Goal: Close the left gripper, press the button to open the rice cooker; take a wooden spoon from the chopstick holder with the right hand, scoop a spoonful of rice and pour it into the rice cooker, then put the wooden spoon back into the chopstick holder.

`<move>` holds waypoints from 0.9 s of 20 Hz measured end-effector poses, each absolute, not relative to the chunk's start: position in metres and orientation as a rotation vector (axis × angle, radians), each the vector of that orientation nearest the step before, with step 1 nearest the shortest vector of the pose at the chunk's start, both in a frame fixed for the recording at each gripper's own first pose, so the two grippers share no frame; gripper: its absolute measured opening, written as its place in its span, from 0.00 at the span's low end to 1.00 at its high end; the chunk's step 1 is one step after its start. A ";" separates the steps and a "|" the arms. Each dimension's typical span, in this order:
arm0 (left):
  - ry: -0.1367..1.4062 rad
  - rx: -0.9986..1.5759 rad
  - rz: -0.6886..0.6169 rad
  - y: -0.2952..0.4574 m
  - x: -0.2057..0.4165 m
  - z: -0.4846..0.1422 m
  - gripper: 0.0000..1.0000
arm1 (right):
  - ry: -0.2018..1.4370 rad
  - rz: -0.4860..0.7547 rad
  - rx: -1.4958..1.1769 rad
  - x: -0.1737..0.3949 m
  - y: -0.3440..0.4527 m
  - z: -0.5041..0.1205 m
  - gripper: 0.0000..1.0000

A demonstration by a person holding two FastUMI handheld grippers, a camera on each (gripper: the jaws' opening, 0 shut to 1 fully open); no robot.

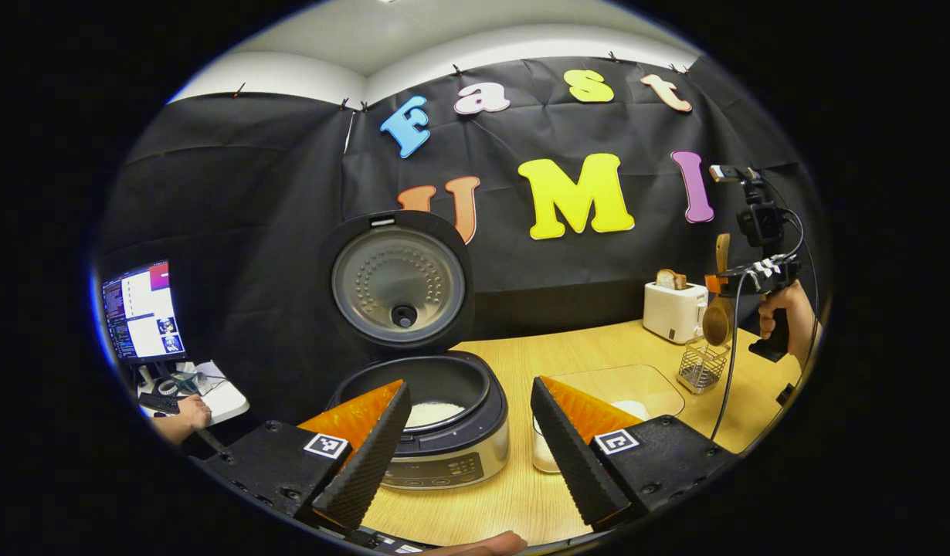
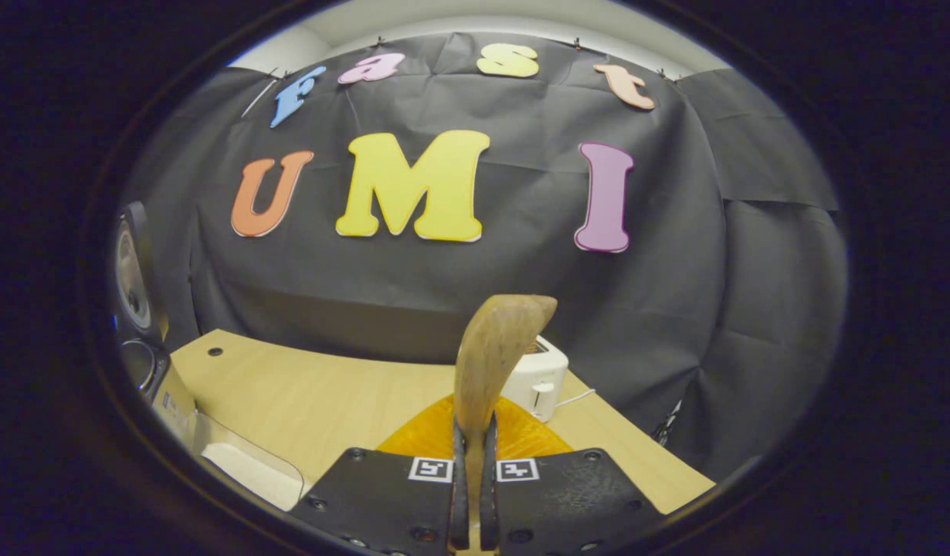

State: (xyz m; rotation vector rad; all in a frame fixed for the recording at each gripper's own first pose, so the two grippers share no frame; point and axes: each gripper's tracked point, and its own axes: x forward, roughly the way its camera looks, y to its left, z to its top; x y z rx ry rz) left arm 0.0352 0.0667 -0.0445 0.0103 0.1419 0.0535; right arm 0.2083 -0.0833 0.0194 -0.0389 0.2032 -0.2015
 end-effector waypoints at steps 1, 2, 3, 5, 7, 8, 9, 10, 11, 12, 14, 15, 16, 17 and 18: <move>0.144 0.010 0.053 0.067 0.035 -0.045 0.96 | 0.224 -0.200 -0.020 0.209 -0.083 0.013 0.06; 0.144 0.009 0.052 0.066 0.036 -0.046 0.99 | 0.241 -0.204 -0.014 0.210 -0.084 0.007 0.06; 0.144 0.010 0.052 0.066 0.036 -0.045 0.99 | 0.234 -0.220 -0.021 0.211 -0.088 0.005 0.06; 0.142 0.013 0.050 0.065 0.035 -0.043 1.00 | 0.224 -0.232 -0.019 0.212 -0.092 0.007 0.10; 0.140 0.013 0.046 0.063 0.035 -0.043 0.99 | 0.262 -0.200 0.029 0.211 -0.085 -0.005 0.22; 0.138 0.014 0.044 0.063 0.035 -0.043 0.99 | 0.274 -0.213 0.041 0.211 -0.088 -0.010 0.20; 0.136 0.014 0.044 0.063 0.036 -0.042 1.00 | 0.272 -0.232 0.047 0.210 -0.095 -0.011 0.22; 0.134 0.013 0.046 0.064 0.035 -0.041 1.00 | 0.280 -0.238 0.058 0.210 -0.097 -0.015 0.24; 0.132 0.010 0.046 0.063 0.034 -0.040 1.00 | 0.272 -0.243 0.066 0.209 -0.099 -0.012 0.31; 0.131 0.008 0.046 0.063 0.035 -0.040 0.99 | 0.267 -0.255 0.067 0.208 -0.102 -0.012 0.32; 0.128 0.004 0.050 0.063 0.034 -0.039 1.00 | 0.248 -0.267 0.054 0.206 -0.108 -0.005 0.36; 0.126 0.002 0.053 0.064 0.033 -0.037 1.00 | 0.240 -0.269 0.046 0.205 -0.109 0.000 0.39; 0.125 0.000 0.056 0.064 0.034 -0.038 1.00 | 0.230 -0.270 0.039 0.204 -0.111 0.005 0.41; 0.123 -0.001 0.061 0.065 0.034 -0.037 1.00 | 0.217 -0.272 0.034 0.201 -0.112 0.010 0.43; 0.123 0.001 0.069 0.065 0.031 -0.036 1.00 | 0.198 -0.278 0.026 0.199 -0.113 0.016 0.46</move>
